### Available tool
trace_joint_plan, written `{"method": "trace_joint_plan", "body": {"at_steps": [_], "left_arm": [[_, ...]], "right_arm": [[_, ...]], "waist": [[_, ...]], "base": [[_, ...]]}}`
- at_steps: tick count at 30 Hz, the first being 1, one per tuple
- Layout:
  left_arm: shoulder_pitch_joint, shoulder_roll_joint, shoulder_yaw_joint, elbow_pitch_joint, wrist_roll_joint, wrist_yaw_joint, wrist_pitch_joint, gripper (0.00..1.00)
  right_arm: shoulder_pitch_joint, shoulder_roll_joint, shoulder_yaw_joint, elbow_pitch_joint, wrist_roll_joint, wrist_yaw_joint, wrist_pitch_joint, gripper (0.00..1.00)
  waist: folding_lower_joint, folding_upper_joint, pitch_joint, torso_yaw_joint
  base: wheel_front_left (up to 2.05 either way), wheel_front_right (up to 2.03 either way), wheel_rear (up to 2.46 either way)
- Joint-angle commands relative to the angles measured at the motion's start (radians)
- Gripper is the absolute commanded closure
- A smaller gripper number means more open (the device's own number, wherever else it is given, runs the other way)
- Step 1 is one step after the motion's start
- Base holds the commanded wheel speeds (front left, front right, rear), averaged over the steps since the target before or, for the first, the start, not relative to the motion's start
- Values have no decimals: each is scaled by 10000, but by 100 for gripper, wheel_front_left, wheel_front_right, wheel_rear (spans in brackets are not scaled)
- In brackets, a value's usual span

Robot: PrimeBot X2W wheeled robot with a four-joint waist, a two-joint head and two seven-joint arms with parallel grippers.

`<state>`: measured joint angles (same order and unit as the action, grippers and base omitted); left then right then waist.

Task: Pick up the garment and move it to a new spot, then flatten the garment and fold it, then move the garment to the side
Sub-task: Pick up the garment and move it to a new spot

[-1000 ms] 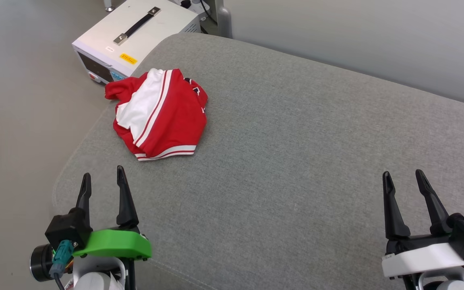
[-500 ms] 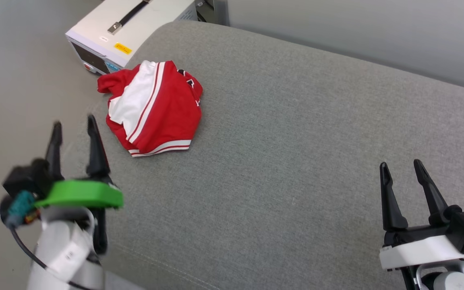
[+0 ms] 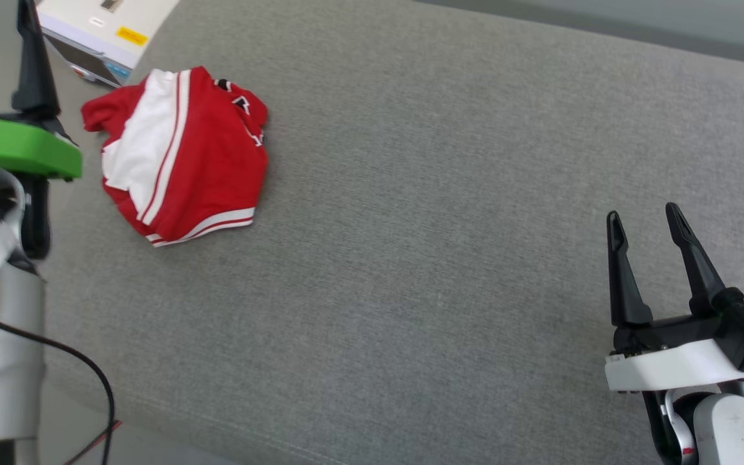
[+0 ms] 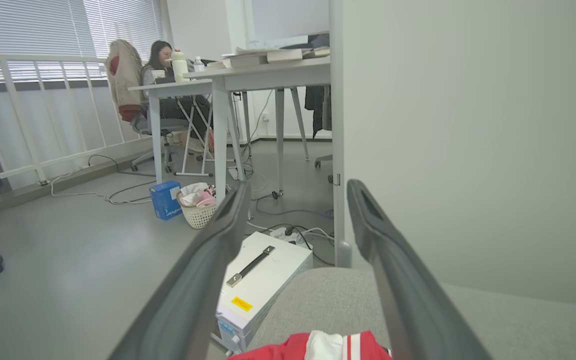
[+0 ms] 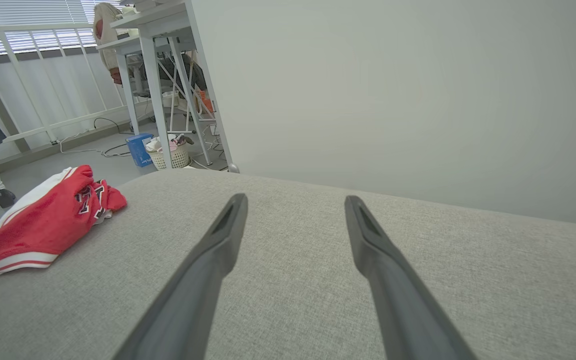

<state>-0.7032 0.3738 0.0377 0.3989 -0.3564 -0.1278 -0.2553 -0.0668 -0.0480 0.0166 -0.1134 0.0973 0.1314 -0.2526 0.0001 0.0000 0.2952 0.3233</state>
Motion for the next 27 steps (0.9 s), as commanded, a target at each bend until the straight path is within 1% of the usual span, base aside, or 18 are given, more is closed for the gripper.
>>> {"method": "trace_joint_plan", "body": {"at_steps": [1, 3, 5, 6, 9, 10, 12, 14, 16, 19, 21, 24, 27], "left_arm": [[-366, 287, -304, 254, -300, -26, 73, 0], [-787, 767, -906, 640, -854, -26, 462, 0], [-1142, 1242, -1598, 942, -1422, -27, 1076, 0], [-1307, 1488, -2029, 1096, -1747, -27, 1565, 0], [-1697, 1944, -3052, 1324, -2860, -27, 3032, 0], [-1811, 2115, -3431, 1409, -3295, -27, 3738, 0], [-1977, 2479, -4113, 1454, -3935, -27, 4963, 0], [-2141, 2803, -4595, 1482, -4414, -28, 5878, 0], [-2186, 2970, -5123, 1460, -5004, -28, 6969, 0], [-2241, 3368, -5765, 1436, -5530, -28, 8120, 0], [-2219, 3507, -6121, 1531, -5800, -28, 8741, 0], [-2227, 3547, -6501, 1833, -5955, -28, 9239, 0], [-2203, 3339, -6775, 2371, -6117, -28, 9549, 0]], "right_arm": [[-212, -22, 14, -81, -71, -7, -92, 0], [-294, -22, 6, -107, -98, -7, -92, 0], [-355, -22, -20, -141, -126, -7, -92, 0], [-378, -22, -46, -162, -143, -7, -92, 0], [-430, -22, -133, -204, -174, -7, -92, 0], [-457, -22, -151, -211, -180, -7, -92, 0], [-503, -22, -156, -229, -189, -7, -92, 0], [-545, -22, -174, -252, -202, -7, -92, 0], [-558, -22, -193, -267, -230, -7, -92, 0], [-595, -22, -163, -285, -255, -7, -92, 0], [-653, -22, -154, -303, -258, -7, -92, 0], [-754, -22, -157, -329, -252, -7, -92, 0], [-863, -22, -152, -341, -236, -7, -92, 0]], "waist": [[-1, 0, 522, -497], [-1, 0, 650, -623], [-1, 0, 772, -742], [-1, 0, 830, -801], [-1, 0, 978, -920], [-1, 0, 1029, -970], [-1, 0, 1121, -1071], [-1, 0, 1231, -1163], [-1, 0, 1301, -1242], [-1, 0, 1440, -1403], [-1, 0, 1561, -1510], [-1, 0, 1748, -1647], [-1, 0, 1963, -1791]], "base": [[0, 0, 0], [0, 0, 0], [0, 0, 0], [0, 0, 0], [0, 0, 0], [0, 0, 0], [0, 0, 0], [0, 0, 0], [0, 0, 0], [0, 0, 0], [0, 0, 0], [0, 0, 0], [0, 0, 0]]}}
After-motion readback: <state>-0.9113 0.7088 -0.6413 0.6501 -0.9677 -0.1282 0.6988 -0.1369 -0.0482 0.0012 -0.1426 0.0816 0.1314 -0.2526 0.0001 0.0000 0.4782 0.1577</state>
